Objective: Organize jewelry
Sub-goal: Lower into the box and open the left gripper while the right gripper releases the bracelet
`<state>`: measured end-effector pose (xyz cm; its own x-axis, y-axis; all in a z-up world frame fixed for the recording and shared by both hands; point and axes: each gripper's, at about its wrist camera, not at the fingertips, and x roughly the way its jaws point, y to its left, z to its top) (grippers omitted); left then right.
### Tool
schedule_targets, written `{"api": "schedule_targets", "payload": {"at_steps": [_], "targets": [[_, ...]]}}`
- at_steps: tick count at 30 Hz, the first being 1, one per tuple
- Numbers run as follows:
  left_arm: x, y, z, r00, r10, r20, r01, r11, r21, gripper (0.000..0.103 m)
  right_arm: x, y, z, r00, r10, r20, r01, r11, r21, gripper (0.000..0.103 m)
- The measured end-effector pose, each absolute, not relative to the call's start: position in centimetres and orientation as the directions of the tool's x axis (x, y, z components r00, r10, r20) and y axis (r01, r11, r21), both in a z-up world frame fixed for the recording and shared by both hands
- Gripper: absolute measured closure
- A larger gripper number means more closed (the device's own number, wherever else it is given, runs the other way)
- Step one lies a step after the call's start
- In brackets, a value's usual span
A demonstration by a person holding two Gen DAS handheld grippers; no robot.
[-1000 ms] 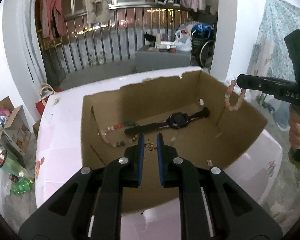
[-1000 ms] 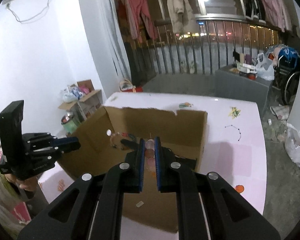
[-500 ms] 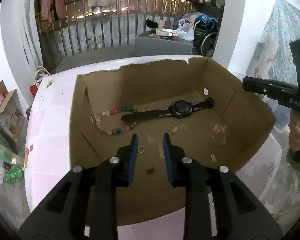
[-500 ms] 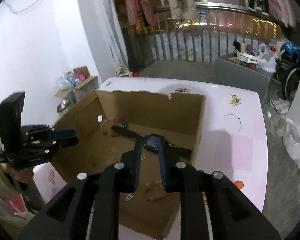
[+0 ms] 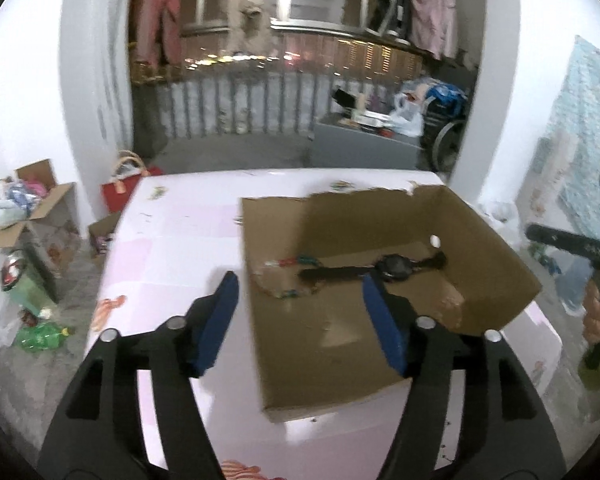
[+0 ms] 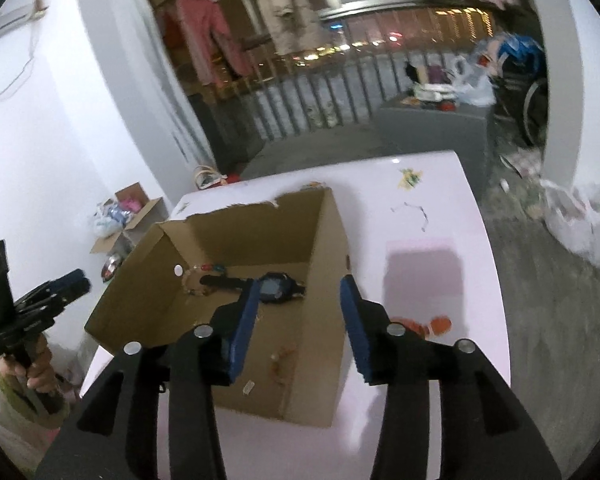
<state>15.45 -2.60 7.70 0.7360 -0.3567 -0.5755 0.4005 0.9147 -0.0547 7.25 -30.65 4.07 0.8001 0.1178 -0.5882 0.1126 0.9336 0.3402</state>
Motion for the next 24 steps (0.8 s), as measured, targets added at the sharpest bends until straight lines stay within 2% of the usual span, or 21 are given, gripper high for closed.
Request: {"api": "schedule_targets", "payload": {"at_steps": [1,6,9,15,20,24], "targets": [[15.1,-2.3,7.7,0.75,-0.335,-0.571,0.379,0.924,-0.044,0.032,7.0,-30.7,3.9,0.8,0.105,-0.59,0.125,0.933,0.336,0.057],[14.2,-1.4,6.6,0.739,-0.323,-0.591,0.347,0.935,-0.077,0.025,6.3,-30.2,2.4,0.796,0.124,-0.593,0.149,0.908,0.391,0.056],[14.0,-1.1,5.4,0.715,-0.334,-0.615,0.337,0.934,-0.116,0.024,6.3,-29.6,2.1,0.785,0.104,-0.611,0.168,0.913,0.371,0.056],[14.7,-0.5,3.4,0.668,-0.351,-0.656,0.297,0.934,-0.198,0.024,7.4,-29.3,-0.1,0.711,0.141,-0.689,0.252,0.863,0.437,0.056],[15.0,-0.9,2.7,0.616,-0.437,-0.656,0.327,0.899,-0.292,0.024,7.8,-29.1,-1.1,0.671,0.202,-0.714,0.259,0.838,0.48,0.056],[15.3,-2.3,2.4,0.607,-0.423,-0.673,0.33,0.904,-0.271,0.023,7.9,-28.8,-1.0,0.652,0.205,-0.73,0.26,0.844,0.469,0.056]]}}
